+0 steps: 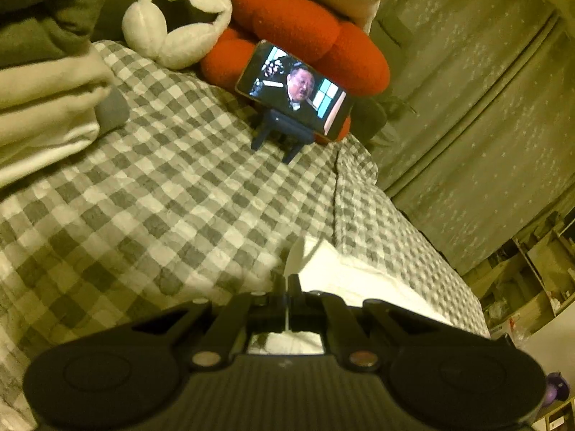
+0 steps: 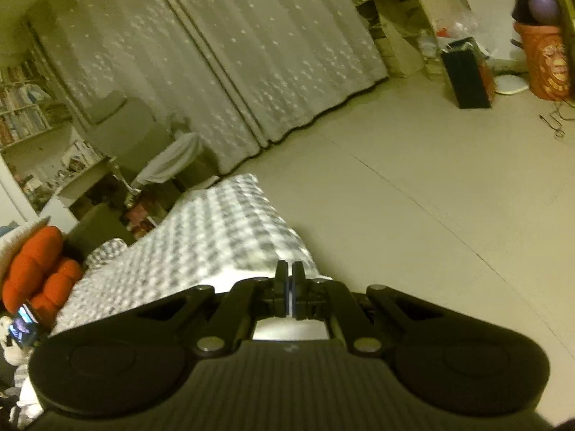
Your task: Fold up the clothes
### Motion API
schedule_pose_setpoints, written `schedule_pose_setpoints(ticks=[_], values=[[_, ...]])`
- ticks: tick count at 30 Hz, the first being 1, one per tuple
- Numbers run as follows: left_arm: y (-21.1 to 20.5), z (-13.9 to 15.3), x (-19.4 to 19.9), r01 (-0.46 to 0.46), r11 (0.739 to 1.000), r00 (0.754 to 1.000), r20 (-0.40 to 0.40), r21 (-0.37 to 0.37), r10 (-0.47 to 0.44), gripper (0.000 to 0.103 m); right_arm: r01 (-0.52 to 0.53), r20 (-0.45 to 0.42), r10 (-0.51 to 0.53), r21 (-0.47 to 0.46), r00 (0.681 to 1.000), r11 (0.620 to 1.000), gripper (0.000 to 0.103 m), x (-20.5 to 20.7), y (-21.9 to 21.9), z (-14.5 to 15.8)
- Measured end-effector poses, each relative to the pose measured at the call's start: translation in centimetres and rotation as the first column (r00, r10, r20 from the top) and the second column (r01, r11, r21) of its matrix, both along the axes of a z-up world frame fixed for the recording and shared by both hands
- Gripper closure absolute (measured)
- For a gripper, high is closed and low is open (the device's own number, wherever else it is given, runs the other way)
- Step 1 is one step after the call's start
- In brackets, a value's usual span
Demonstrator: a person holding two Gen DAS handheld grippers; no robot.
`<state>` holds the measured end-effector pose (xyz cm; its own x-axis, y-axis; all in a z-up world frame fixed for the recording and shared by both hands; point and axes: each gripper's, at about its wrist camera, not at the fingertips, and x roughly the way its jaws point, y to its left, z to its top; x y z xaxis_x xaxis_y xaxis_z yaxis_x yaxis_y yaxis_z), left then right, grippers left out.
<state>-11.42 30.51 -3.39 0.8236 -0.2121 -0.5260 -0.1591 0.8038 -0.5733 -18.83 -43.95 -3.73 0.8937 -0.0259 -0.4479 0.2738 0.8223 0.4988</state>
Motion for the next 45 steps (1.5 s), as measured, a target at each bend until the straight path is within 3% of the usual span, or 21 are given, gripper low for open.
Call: schedule_pose_setpoints(ticks=[4,9,17,20,23,26,28,30,31,33,35,37,38,41,42,45], values=[[-0.2,-0.1,-0.4,0.008,1.000,1.000,-0.001,0.029,-0.008,0.103,-0.005,0.010,0.006,-0.040,1.000,0.999,0.101,-0.2,0.4,-0.5],[-0.9,-0.1,-0.5,0.018,0.993,1.000,-0.025,0.116,-0.015,0.102,-0.056,0.001,0.056,-0.107,0.998,0.993,0.101,-0.6,1.3,-1.7],[0.0,1.2,-1.5,-0.018,0.990,1.000,-0.006,0.138,0.019,0.100,-0.072,0.025,0.076,-0.136,0.997,0.988,0.092,-0.9,1.1,-2.3],[-0.5,1.8,-2.2,-0.012,0.991,1.000,0.007,0.135,0.012,0.094,-0.026,0.018,0.028,-0.122,0.999,0.992,0.092,-0.9,0.5,-2.4],[-1.4,2.1,-2.8,-0.001,0.992,1.000,0.012,0.128,0.000,0.077,0.020,0.017,-0.018,-0.164,1.000,0.986,0.090,-1.0,1.4,-1.8],[-2.4,2.2,-2.6,0.017,0.990,1.000,0.011,0.137,-0.018,0.073,-0.065,0.034,0.080,-0.323,0.996,0.944,0.089,-0.7,5.5,-0.2],[-2.9,2.1,-2.2,0.021,0.991,1.000,0.007,0.133,-0.022,0.071,-0.195,0.022,0.227,-0.434,0.974,0.880,0.089,0.0,9.2,0.7],[-3.4,1.6,-1.7,0.029,0.993,1.000,-0.009,0.115,-0.029,0.068,-0.360,-0.011,0.412,-0.506,0.911,0.784,0.089,1.1,13.3,1.0],[-3.7,1.4,-1.5,0.030,0.993,0.999,-0.015,0.111,-0.029,0.067,-0.444,-0.034,0.505,-0.531,0.862,0.722,0.089,1.8,15.4,1.0],[-4.0,1.1,-0.9,0.020,0.993,1.000,-0.024,0.116,-0.018,0.065,-0.574,-0.089,0.648,-0.564,0.757,0.593,0.089,3.3,19.2,0.8],[-4.3,0.7,-0.4,0.011,0.992,1.000,-0.026,0.126,-0.008,0.065,-0.688,-0.134,0.766,-0.554,0.629,0.468,0.089,5.0,22.7,0.7],[-4.4,0.4,0.1,0.005,0.991,0.999,-0.032,0.137,-0.001,0.065,-0.763,-0.151,0.844,-0.529,0.516,0.372,0.089,6.3,25.3,0.7],[-4.4,0.3,0.4,0.003,0.990,0.999,-0.037,0.141,0.002,0.066,-0.782,-0.164,0.865,-0.530,0.474,0.328,0.089,6.8,26.5,0.6],[-4.3,0.1,0.4,-0.011,0.990,0.999,-0.033,0.141,0.016,0.069,-0.814,-0.232,0.902,-0.550,0.363,0.187,0.089,7.5,29.8,0.2],[-4.2,0.0,0.4,-0.016,0.990,0.999,-0.030,0.140,0.020,0.078,-0.821,-0.251,0.910,-0.552,0.331,0.146,0.089,7.4,30.6,0.1],[-4.2,-0.4,0.7,-0.026,0.989,0.999,-0.037,0.144,0.031,0.090,-0.825,-0.311,0.911,-0.562,0.271,0.054,0.089,7.6,32.2,-0.5]])
